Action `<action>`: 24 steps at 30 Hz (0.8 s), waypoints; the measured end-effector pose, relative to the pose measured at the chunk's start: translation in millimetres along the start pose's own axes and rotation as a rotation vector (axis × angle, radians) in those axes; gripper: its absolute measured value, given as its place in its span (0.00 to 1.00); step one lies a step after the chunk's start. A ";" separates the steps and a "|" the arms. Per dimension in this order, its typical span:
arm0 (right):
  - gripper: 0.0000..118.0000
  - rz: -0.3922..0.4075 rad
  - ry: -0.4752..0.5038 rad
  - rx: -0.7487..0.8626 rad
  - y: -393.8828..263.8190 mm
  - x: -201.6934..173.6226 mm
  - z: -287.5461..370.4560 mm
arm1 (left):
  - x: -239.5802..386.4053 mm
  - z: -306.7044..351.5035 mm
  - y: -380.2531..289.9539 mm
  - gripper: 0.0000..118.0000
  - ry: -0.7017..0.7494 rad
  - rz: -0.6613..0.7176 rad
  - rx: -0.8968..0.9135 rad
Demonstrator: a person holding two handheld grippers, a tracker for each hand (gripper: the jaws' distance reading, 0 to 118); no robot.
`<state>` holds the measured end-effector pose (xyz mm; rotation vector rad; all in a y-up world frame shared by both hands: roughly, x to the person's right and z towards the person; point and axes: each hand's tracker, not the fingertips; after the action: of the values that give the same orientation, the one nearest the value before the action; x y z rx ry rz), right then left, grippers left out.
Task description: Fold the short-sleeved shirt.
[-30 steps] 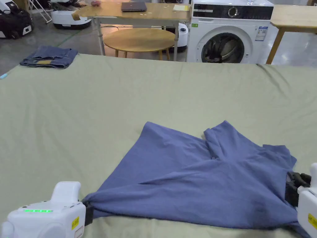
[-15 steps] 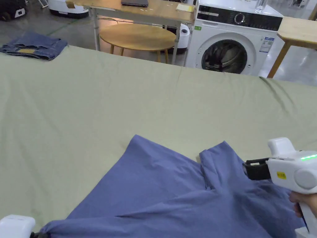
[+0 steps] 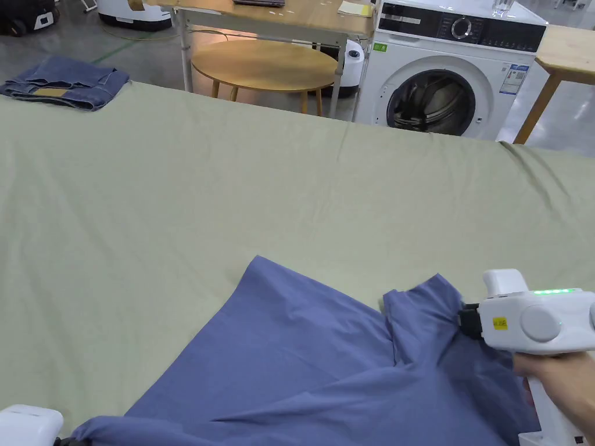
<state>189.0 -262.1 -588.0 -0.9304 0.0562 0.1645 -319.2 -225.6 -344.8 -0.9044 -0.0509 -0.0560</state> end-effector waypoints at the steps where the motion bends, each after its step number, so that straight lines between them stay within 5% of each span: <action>1: 0.00 0.030 -0.007 -0.008 -3.0 -4.8 1.9 | 0.2 0.9 0.4 0.02 -0.001 0.004 0.002; 4: 0.00 0.009 0.033 -0.011 -9.7 -1.1 10.4 | 2.4 5.6 2.3 0.02 0.002 0.006 0.017; 8: 0.00 -0.067 0.014 0.210 -27.9 -12.8 92.1 | 5.7 24.9 5.3 0.02 0.007 0.015 0.103; 13: 0.00 -0.101 -0.104 0.451 -66.7 -40.8 205.8 | 13.9 39.5 20.4 0.02 0.014 0.005 0.191; 21: 0.00 -0.272 -0.244 0.703 -143.3 -55.9 338.1 | 28.7 78.4 62.1 0.02 0.019 -0.012 0.400; 24: 0.00 -0.232 -0.269 0.743 -138.2 -43.3 368.8 | 30.7 96.7 81.5 0.02 0.017 -0.041 0.472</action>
<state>160.7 -52.4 -253.1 -0.1644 -0.2279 0.0424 -284.8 -100.1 -347.0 -0.4312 -0.0634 -0.0855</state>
